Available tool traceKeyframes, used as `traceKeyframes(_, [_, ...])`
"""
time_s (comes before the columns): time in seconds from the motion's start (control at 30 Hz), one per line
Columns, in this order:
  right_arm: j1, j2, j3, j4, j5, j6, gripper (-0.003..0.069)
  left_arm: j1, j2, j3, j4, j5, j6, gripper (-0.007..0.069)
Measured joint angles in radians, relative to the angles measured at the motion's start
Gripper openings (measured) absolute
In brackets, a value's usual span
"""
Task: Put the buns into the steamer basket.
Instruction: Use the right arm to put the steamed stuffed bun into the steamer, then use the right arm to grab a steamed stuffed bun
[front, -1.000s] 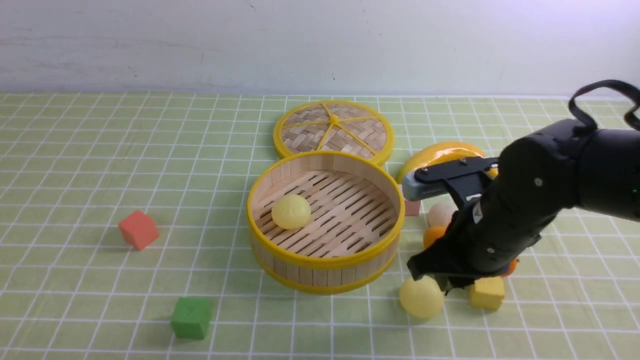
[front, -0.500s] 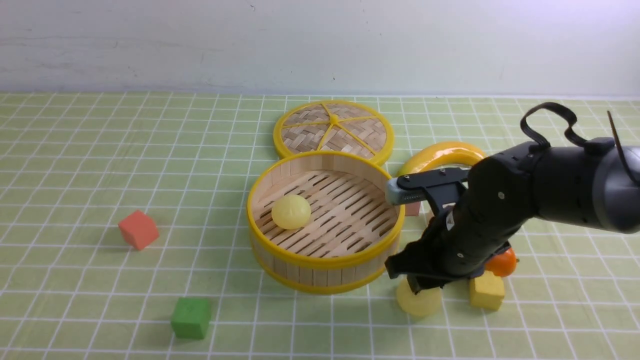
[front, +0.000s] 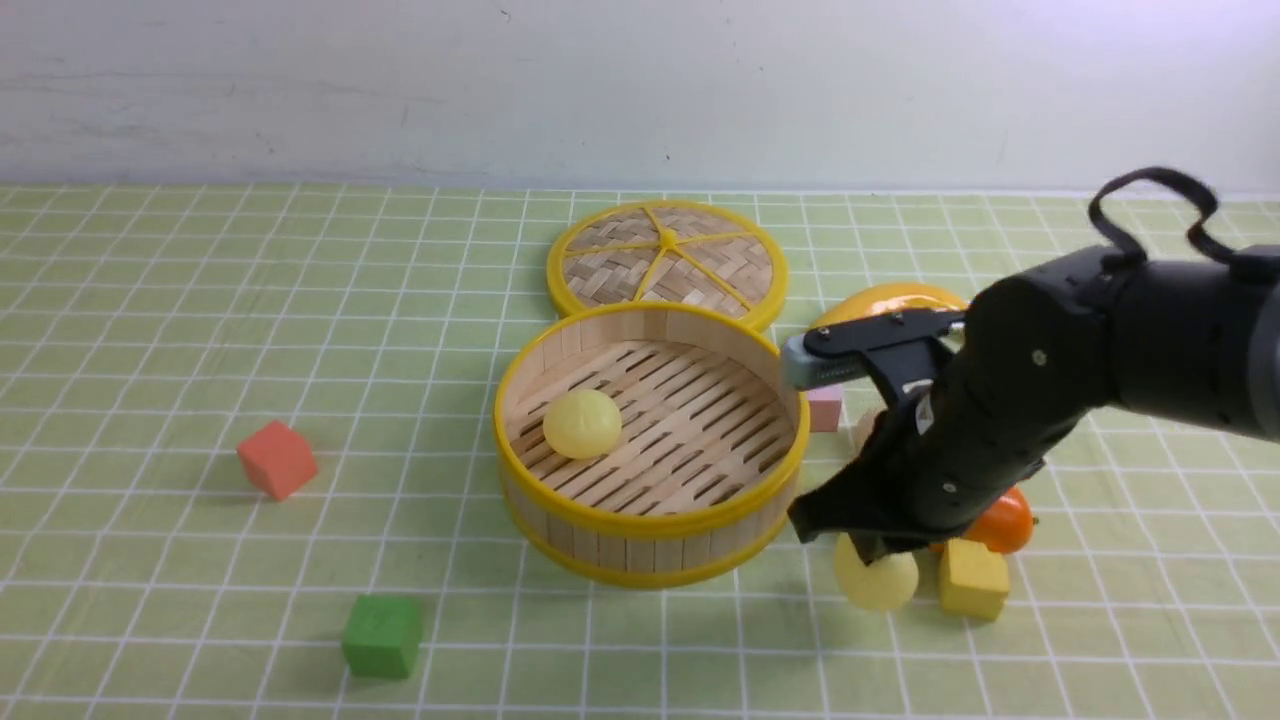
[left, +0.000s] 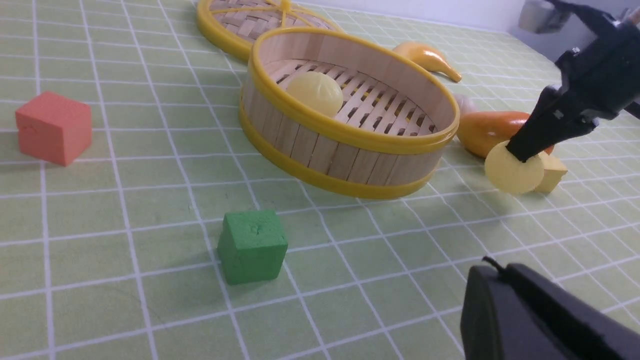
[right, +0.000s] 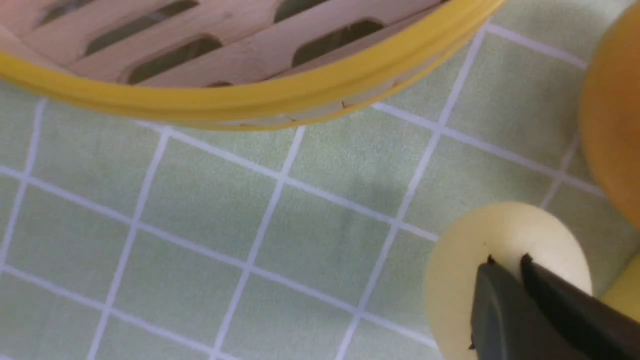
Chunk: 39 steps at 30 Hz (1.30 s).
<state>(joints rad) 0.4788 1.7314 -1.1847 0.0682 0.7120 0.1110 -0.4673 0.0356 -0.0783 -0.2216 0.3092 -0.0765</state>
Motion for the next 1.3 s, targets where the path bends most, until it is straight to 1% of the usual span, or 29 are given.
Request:
traceKeyframes(0.1, [0.000, -0.066, -0.061, 0.059, 0.048, -0.036, 0.0000, 0.000, 0.000, 0.000, 0.000, 0.000, 0.000, -0.0003])
traceKeyframes(0.23, [0.000, -0.084, -0.137, 0.164, 0.040, -0.124, 0.0001, 0.000, 0.000, 0.000, 0.000, 0.000, 0.000, -0.0003])
traceKeyframes(0.3, [0.000, -0.056, -0.191, 0.262, 0.004, -0.193, 0.0003, 0.000, 0.000, 0.000, 0.000, 0.000, 0.000, -0.0003])
traceKeyframes(0.33, [0.000, -0.052, -0.194, 0.262, 0.001, -0.198, 0.0003, 0.000, 0.000, 0.000, 0.000, 0.000, 0.000, -0.0003])
traceKeyframes(0.4, [0.000, 0.021, -0.232, 0.325, -0.049, -0.250, 0.0008, 0.000, 0.000, 0.000, 0.000, 0.000, 0.000, -0.0003])
traceKeyframes(0.43, [0.000, 0.028, -0.234, 0.327, -0.054, -0.250, 0.0008, 0.000, 0.000, 0.000, 0.000, 0.000, 0.000, -0.0003])
traceKeyframes(0.5, [0.000, 0.118, -0.257, 0.343, -0.112, -0.260, 0.0018, 0.000, 0.000, 0.000, 0.000, 0.000, 0.000, -0.0003])
traceKeyframes(0.63, [0.000, 0.236, -0.284, 0.346, -0.153, -0.260, 0.0057, 0.000, 0.000, 0.000, 0.000, 0.000, 0.000, -0.0003])
traceKeyframes(0.7, [0.000, 0.263, -0.287, 0.347, -0.155, -0.256, 0.0108, 0.000, 0.000, 0.000, 0.000, 0.000, 0.000, -0.0003])
traceKeyframes(0.73, [0.000, 0.265, -0.291, 0.347, -0.155, -0.248, 0.0151, 0.000, 0.000, 0.000, 0.000, 0.000, 0.000, 0.0000])
traceKeyframes(0.77, [0.000, 0.265, -0.291, 0.347, -0.155, -0.248, 0.0159, 0.000, 0.000, 0.000, 0.000, 0.000, 0.000, 0.0000])
traceKeyframes(0.8, [-0.001, 0.258, -0.303, 0.346, -0.148, -0.237, 0.0235, 0.000, 0.000, 0.000, 0.000, 0.000, 0.000, 0.0002])
traceKeyframes(0.83, [-0.001, 0.258, -0.304, 0.346, -0.148, -0.236, 0.0235, 0.000, 0.000, 0.000, 0.000, 0.000, 0.000, 0.0003])
traceKeyframes(0.87, [-0.008, 0.243, -0.322, 0.346, -0.131, -0.230, 0.0311, 0.000, 0.000, 0.000, 0.000, 0.000, 0.000, 0.0004])
traceKeyframes(0.93, [-0.022, 0.213, -0.343, 0.331, -0.098, -0.230, 0.0382, 0.000, 0.000, 0.000, 0.000, 0.000, 0.000, 0.0006])
traceKeyframes(0.97, [-0.022, 0.210, -0.343, 0.331, -0.098, -0.229, 0.0388, 0.000, 0.000, 0.000, 0.000, 0.000, 0.000, 0.0006])
traceKeyframes(1.0, [-0.047, 0.177, -0.359, 0.297, -0.061, -0.220, 0.0422, 0.000, 0.000, 0.000, 0.000, 0.000, 0.000, 0.0008])
traceKeyframes(1.03, [-0.059, 0.160, -0.364, 0.281, -0.041, -0.212, 0.0432, 0.000, 0.000, 0.000, 0.000, 0.000, 0.000, 0.0009])
traceKeyframes(1.1, [-0.115, 0.127, -0.372, 0.214, 0.009, -0.161, 0.0437, 0.000, 0.000, 0.000, 0.000, 0.000, 0.000, 0.0011])
traceKeyframes(1.13, [-0.122, 0.127, -0.372, 0.207, 0.014, -0.155, 0.0437, 0.000, 0.000, 0.000, 0.000, 0.000, 0.000, 0.0012])
traceKeyframes(1.17, [-0.166, 0.121, -0.373, 0.163, 0.047, -0.111, 0.0429, 0.000, 0.000, 0.000, 0.000, 0.001, 0.000, 0.0013])
traceKeyframes(1.27, [-0.257, 0.158, -0.373, 0.104, 0.089, -0.073, 0.0386, 0.000, 0.000, 0.000, 0.000, 0.003, 0.000, 0.0018])
traceKeyframes(1.3, [-0.261, 0.166, -0.373, 0.104, 0.089, -0.073, 0.0381, 0.000, 0.000, 0.000, 0.000, 0.003, 0.000, 0.0018])
